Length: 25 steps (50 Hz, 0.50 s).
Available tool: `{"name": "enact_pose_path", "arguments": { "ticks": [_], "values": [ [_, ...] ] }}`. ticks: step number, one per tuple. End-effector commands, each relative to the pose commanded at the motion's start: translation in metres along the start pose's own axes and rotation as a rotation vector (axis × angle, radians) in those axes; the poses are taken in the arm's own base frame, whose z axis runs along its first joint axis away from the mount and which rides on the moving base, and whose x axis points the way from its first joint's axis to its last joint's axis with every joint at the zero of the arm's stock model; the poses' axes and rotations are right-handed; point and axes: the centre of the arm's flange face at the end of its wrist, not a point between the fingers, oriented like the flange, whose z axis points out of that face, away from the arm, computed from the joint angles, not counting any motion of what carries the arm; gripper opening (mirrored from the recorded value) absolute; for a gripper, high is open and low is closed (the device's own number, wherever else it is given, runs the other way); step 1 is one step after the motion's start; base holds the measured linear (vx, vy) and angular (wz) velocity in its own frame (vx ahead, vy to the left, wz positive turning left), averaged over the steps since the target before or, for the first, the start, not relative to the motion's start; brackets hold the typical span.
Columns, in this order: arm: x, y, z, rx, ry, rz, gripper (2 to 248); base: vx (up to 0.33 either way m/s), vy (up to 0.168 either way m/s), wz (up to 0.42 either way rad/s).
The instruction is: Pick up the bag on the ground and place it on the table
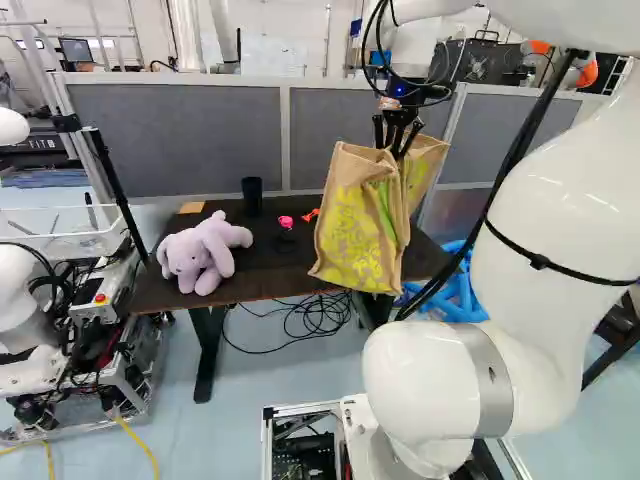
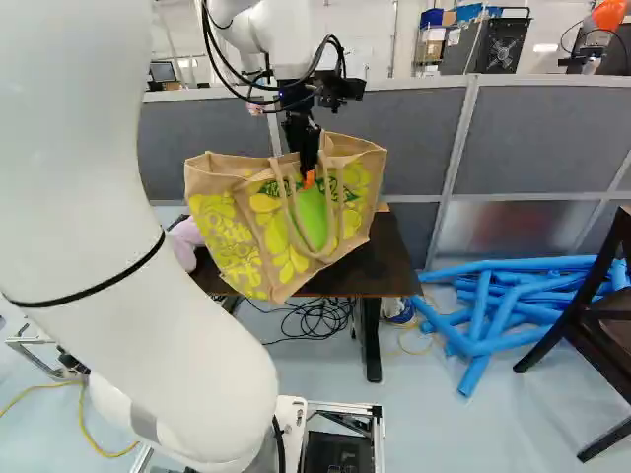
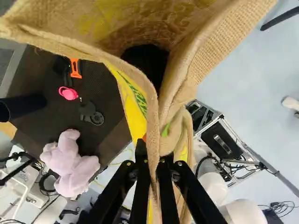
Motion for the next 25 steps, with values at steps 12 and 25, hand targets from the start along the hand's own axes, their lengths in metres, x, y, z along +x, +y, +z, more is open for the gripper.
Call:
{"name": "enact_pose_path", "arguments": {
  "ticks": [12,25],
  "values": [
    [0.0002,-0.0002,0.0000,0.000,0.000,0.013,24,0.000,0.000,0.000],
    [0.0052,-0.0054,0.0002,0.004,0.006,0.011,24,0.000,0.000,0.000]
  ]
}}
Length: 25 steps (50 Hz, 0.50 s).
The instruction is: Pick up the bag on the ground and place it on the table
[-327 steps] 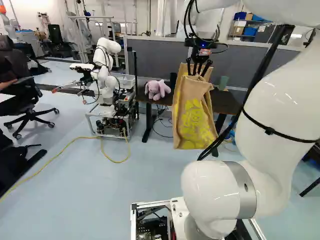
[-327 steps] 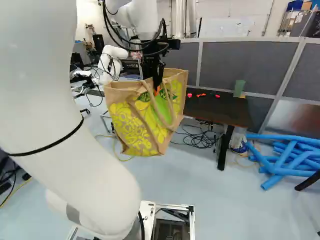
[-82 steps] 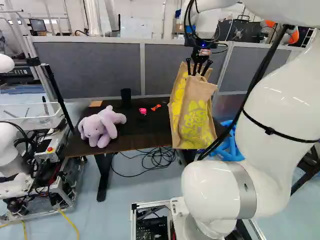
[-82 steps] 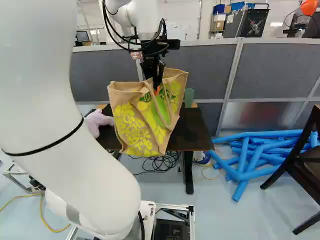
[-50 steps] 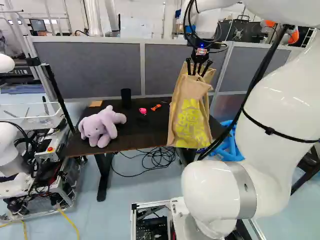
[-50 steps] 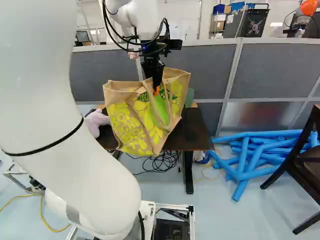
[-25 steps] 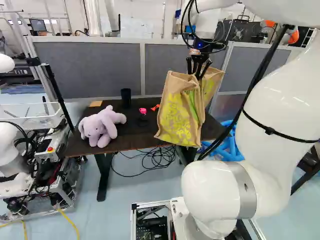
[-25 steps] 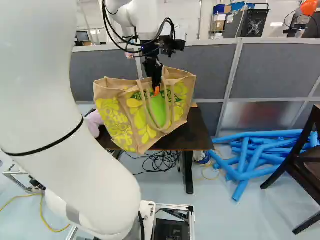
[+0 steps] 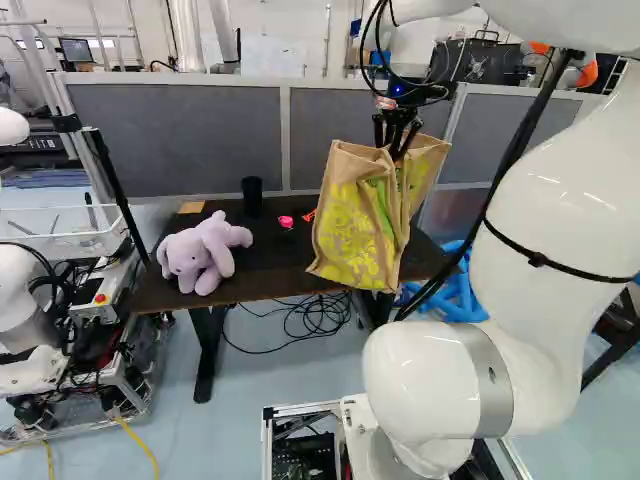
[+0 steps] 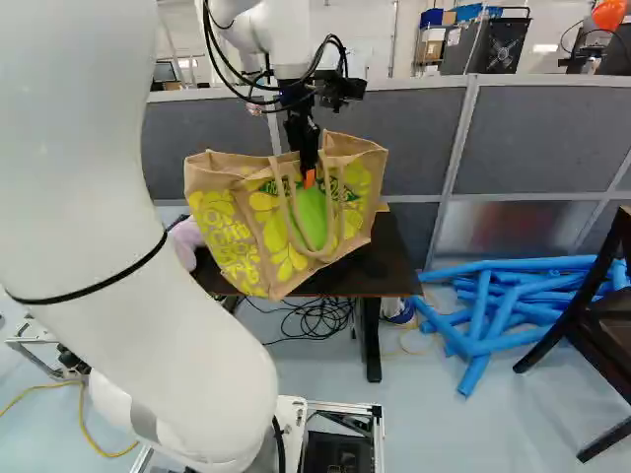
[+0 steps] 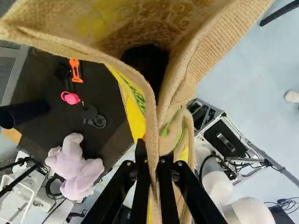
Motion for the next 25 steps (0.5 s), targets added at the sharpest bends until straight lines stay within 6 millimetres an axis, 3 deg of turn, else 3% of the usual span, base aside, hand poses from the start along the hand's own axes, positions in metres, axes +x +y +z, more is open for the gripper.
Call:
{"name": "enact_pose_path", "arguments": {
  "ticks": [25],
  "values": [
    [0.018,-0.019,0.001,0.020,0.025,-0.007,24,0.000,0.000,0.000]
  ]
}}
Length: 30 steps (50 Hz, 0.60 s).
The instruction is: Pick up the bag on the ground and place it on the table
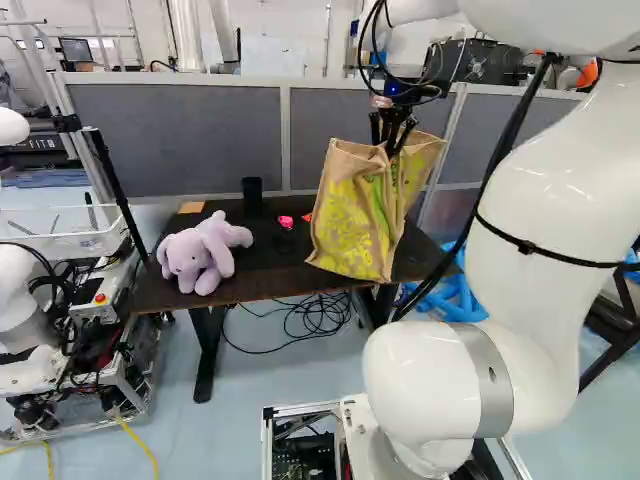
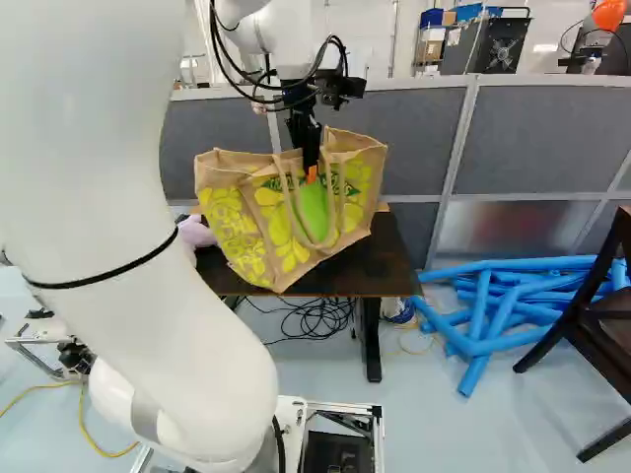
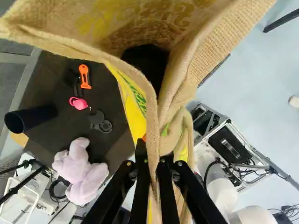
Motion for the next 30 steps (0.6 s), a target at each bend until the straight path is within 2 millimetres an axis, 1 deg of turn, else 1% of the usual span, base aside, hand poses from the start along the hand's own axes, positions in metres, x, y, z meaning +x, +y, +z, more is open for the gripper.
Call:
{"name": "enact_pose_path", "arguments": {
  "ticks": [21,30],
  "values": [
    [0.020,-0.021,0.002,0.037,0.029,-0.001,24,0.000,0.000,0.000],
    [0.031,-0.031,0.011,0.037,0.022,0.000,24,0.000,0.000,0.000]
  ]
}}
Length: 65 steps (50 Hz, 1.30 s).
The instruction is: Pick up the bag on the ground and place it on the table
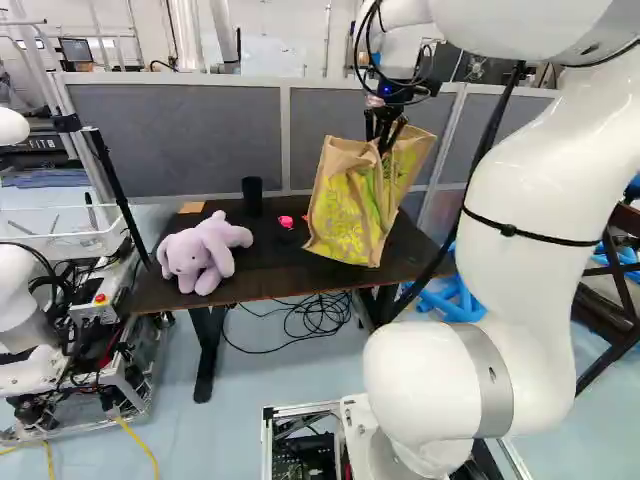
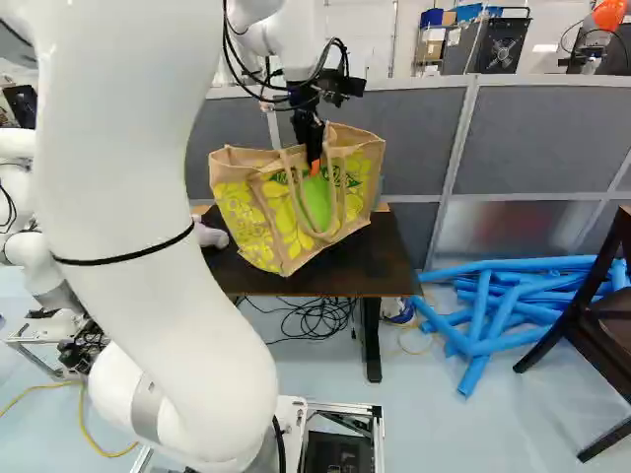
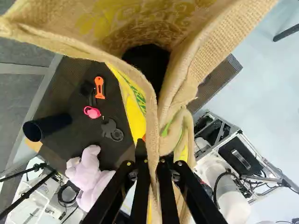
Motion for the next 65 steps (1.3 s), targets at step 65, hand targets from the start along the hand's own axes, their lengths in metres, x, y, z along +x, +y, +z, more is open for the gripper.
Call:
{"name": "enact_pose_path", "arguments": {
  "ticks": [65],
  "values": [
    [0.048,-0.042,0.108,-0.064,-0.080,-0.004,24,0.000,0.000,0.000]
  ]
}}
